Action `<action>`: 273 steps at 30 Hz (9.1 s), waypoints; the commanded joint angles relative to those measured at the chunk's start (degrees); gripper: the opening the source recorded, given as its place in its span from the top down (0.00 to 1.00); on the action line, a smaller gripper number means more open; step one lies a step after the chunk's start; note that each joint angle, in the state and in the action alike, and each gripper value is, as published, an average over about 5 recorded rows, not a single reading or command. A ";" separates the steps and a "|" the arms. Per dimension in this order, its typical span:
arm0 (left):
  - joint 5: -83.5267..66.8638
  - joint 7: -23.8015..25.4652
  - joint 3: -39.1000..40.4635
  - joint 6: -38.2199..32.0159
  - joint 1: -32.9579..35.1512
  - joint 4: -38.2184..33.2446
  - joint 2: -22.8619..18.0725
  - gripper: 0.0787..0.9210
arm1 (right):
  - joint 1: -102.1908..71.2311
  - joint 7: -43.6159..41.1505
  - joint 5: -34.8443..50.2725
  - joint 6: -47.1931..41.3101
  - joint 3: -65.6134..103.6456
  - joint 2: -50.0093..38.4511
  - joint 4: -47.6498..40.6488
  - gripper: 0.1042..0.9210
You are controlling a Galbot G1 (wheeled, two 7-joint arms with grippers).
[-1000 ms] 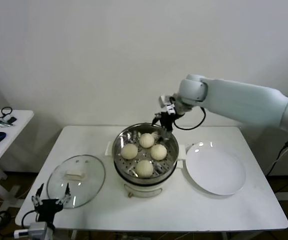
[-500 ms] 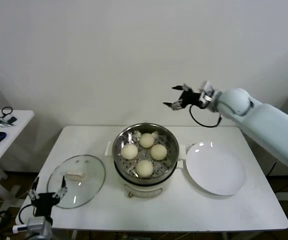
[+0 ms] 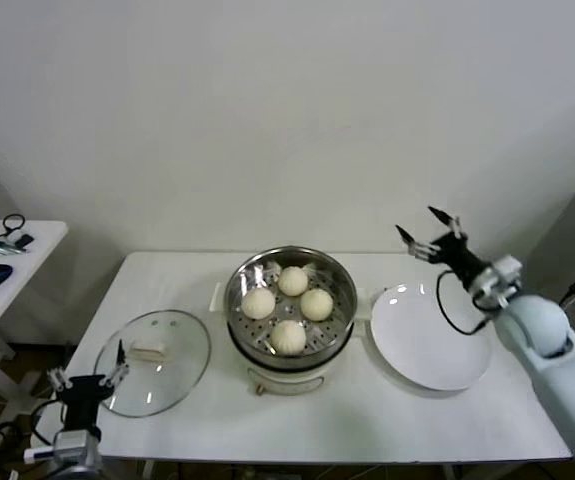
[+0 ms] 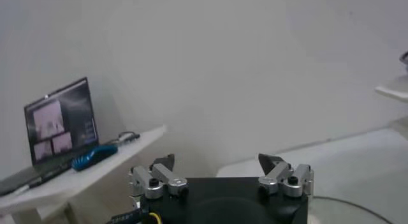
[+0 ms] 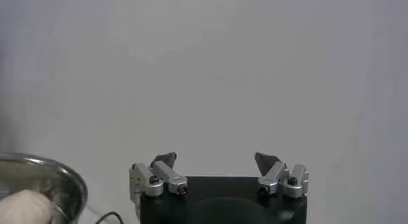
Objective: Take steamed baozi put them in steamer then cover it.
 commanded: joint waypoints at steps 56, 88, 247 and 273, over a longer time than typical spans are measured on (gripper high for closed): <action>72.10 -19.07 7.47 -5.56 -17.12 35.37 9.45 0.12 | -40.65 2.93 -9.00 22.26 15.45 24.89 6.26 0.12; 73.34 -19.56 7.40 -7.25 -19.31 40.44 9.13 0.93 | -39.86 2.51 -9.30 21.68 15.12 24.89 7.21 0.12; -19.99 0.92 -2.10 -6.00 3.93 0.07 12.41 0.12 | -35.11 10.12 -5.94 14.94 14.46 19.83 2.47 0.12; -22.66 5.05 3.97 -10.33 1.96 11.06 5.33 0.12 | -35.31 10.37 -5.70 14.66 13.08 19.38 2.90 0.12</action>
